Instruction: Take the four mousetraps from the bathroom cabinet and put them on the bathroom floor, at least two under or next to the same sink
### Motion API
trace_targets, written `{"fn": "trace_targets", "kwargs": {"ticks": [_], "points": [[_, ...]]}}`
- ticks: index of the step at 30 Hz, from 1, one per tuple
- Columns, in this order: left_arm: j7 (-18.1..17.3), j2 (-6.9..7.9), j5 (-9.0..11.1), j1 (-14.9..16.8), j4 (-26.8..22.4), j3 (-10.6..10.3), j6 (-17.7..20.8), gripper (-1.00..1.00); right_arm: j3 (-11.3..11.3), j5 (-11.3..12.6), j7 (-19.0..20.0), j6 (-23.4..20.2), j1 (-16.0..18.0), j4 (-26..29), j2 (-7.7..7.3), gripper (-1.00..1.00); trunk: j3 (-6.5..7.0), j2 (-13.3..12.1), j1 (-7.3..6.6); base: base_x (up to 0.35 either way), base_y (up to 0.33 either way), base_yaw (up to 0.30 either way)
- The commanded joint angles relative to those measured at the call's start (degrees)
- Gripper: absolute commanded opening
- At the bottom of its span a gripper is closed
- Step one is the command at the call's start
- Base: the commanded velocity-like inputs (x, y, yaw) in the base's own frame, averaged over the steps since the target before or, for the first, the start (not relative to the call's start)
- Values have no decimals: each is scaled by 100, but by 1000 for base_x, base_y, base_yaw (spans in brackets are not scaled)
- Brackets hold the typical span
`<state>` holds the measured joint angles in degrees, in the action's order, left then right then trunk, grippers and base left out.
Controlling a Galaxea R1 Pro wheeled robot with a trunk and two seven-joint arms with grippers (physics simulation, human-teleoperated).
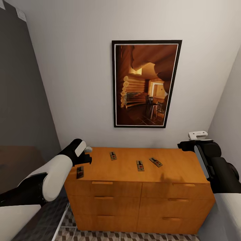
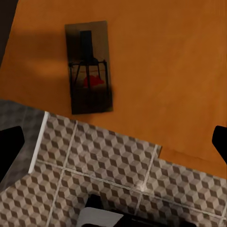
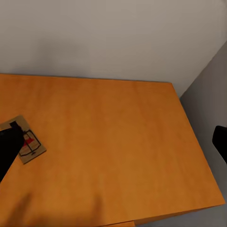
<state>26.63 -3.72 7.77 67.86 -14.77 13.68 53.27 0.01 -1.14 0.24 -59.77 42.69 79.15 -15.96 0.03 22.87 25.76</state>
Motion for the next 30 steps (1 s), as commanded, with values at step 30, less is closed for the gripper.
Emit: {"fn": "trace_targets", "kwargs": {"ticks": [30], "points": [[21,195,73,-23,70,19,26,100,-3,-9,3,-23,2,4,-4,100,-290,646,354,1,0,0]]}}
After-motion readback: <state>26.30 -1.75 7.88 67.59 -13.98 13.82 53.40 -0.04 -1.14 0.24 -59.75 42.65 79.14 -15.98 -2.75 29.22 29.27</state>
